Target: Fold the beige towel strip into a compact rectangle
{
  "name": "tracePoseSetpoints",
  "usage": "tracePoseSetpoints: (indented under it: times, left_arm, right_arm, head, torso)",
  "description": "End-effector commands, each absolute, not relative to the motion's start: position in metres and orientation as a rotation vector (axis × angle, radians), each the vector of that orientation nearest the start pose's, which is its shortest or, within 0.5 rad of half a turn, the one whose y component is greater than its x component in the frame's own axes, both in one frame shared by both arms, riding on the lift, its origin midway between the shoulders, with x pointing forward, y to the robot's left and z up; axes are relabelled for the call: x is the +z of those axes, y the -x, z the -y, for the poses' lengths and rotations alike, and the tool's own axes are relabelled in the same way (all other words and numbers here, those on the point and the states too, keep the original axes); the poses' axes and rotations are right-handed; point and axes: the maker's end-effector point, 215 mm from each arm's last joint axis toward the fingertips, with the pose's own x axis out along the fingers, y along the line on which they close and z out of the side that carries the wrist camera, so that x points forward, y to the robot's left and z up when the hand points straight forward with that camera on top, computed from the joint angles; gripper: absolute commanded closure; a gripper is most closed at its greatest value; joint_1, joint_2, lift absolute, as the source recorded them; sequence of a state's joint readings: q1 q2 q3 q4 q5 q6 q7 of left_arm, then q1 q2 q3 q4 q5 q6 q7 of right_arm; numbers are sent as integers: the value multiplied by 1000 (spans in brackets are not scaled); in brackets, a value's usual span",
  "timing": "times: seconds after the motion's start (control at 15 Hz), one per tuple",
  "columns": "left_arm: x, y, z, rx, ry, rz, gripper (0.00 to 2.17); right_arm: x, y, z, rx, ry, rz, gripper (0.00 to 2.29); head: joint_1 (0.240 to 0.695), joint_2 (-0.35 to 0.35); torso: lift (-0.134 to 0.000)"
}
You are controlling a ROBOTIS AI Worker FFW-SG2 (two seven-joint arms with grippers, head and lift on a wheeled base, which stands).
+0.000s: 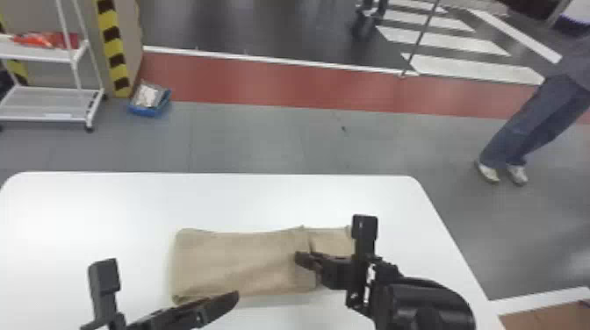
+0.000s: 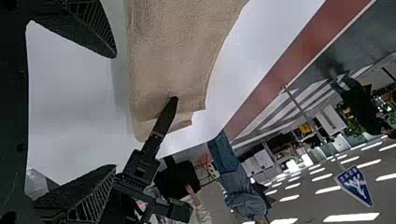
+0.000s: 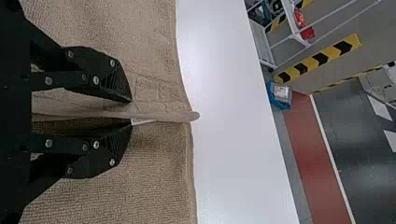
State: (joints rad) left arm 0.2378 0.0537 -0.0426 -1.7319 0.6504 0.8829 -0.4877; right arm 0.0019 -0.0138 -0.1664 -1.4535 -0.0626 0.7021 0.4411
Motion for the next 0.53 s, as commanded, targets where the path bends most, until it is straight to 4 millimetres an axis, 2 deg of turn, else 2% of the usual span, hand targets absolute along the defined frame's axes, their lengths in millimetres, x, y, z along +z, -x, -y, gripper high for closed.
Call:
tracePoseSetpoints:
  times: [0.0, 0.07, 0.47]
  left_arm:
    - [-495, -374, -18, -727, 788, -803, 36]
    - [-495, -374, -19, -726, 788, -802, 36]
    - [-492, -376, -21, -726, 790, -797, 36]
  right_arm:
    - [-572, -490, 211, 281, -299, -770, 1224]
    - [-570, -488, 211, 284, -308, -767, 1399]
    - [-528, -484, 192, 338, -374, -716, 1413]
  head:
    - [695, -252]
    - [695, -250]
    - [695, -231]
  torso:
    - [0]
    - [0]
    - [0]
